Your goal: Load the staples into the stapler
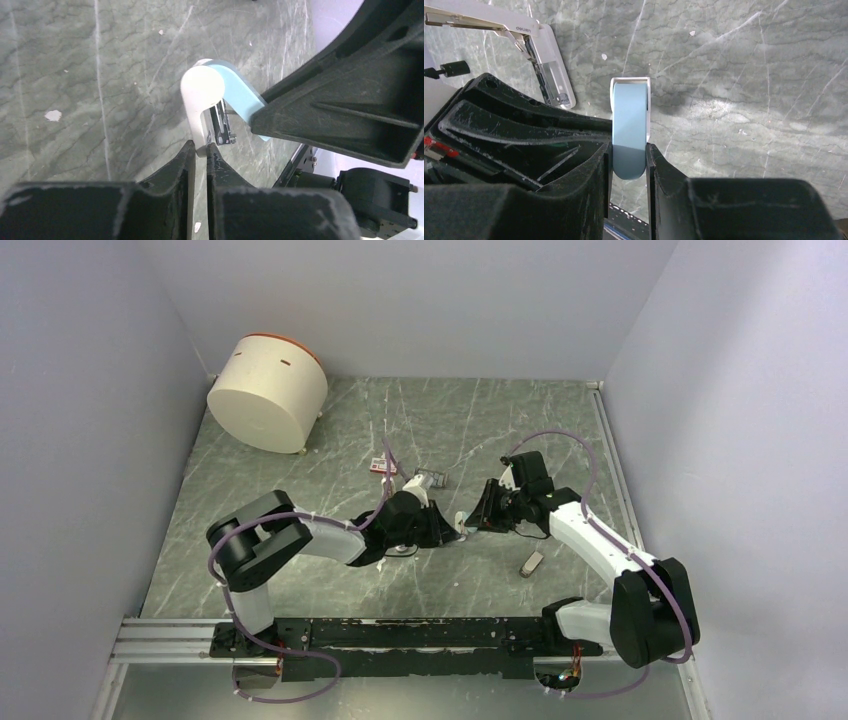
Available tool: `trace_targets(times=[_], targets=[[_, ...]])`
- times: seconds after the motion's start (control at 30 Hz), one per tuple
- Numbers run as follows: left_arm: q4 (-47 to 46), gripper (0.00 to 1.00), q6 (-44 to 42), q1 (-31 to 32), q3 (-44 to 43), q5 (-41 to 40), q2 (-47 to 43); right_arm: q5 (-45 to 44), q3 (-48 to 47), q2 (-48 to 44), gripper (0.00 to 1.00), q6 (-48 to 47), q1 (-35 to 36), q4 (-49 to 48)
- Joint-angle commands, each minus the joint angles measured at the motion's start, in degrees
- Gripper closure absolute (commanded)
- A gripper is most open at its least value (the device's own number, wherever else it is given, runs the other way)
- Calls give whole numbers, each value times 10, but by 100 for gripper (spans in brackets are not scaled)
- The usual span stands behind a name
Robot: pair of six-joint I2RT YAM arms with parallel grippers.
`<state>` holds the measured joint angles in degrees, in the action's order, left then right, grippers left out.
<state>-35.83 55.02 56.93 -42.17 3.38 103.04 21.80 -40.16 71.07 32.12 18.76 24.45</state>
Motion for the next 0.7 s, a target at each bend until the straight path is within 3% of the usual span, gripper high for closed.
trace_targets(times=[0.0,0.07,0.67], targets=[[-44,91,-2,-4,-14,24,15,19,-3,-9,78,-1,-2,8],[-40,95,-4,-4,-17,32,23,3,-7,-6,78,-4,-2,16],[35,95,-25,5,-46,72,92,-115,-107,95,71,-37,-6,77]])
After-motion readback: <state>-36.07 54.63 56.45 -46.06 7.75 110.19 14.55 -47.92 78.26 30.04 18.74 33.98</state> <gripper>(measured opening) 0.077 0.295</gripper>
